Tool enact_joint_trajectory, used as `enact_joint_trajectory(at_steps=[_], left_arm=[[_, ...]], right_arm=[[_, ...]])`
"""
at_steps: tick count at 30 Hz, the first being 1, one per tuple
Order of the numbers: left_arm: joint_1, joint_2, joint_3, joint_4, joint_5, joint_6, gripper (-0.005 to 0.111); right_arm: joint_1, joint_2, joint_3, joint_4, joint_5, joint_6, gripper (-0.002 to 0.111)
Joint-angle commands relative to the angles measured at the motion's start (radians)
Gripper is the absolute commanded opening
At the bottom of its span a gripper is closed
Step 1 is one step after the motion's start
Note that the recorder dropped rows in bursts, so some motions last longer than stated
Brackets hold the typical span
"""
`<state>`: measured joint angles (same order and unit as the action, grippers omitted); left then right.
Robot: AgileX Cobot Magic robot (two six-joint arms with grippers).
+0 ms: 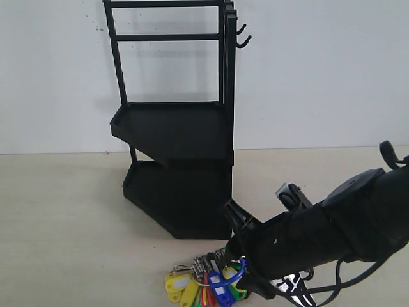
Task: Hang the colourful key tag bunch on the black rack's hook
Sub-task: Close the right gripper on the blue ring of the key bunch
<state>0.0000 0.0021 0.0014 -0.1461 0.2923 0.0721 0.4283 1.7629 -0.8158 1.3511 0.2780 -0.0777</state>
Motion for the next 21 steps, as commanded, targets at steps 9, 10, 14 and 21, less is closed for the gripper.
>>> enact_joint_trajectory(at_steps=[9,10,14,21], left_arm=[[-0.001,-0.002,-0.001,0.005,-0.008,0.003,0.004],[-0.001,-0.002,-0.001,0.005,-0.008,0.003,0.004],[-0.001,-0.002,-0.001,0.005,-0.008,0.003,0.004],[-0.001,-0.002,-0.001,0.005,-0.008,0.003,0.004]], right_arm=[[0.000,0.030,-0.013,0.004,-0.059,0.021,0.043],[0.000,0.030,-0.013,0.004,-0.063,0.033,0.043],[0.000,0.030,-0.013,0.004,-0.063,0.042,0.043],[0.000,0.055,-0.015,0.004,-0.066,0.054,0.043]])
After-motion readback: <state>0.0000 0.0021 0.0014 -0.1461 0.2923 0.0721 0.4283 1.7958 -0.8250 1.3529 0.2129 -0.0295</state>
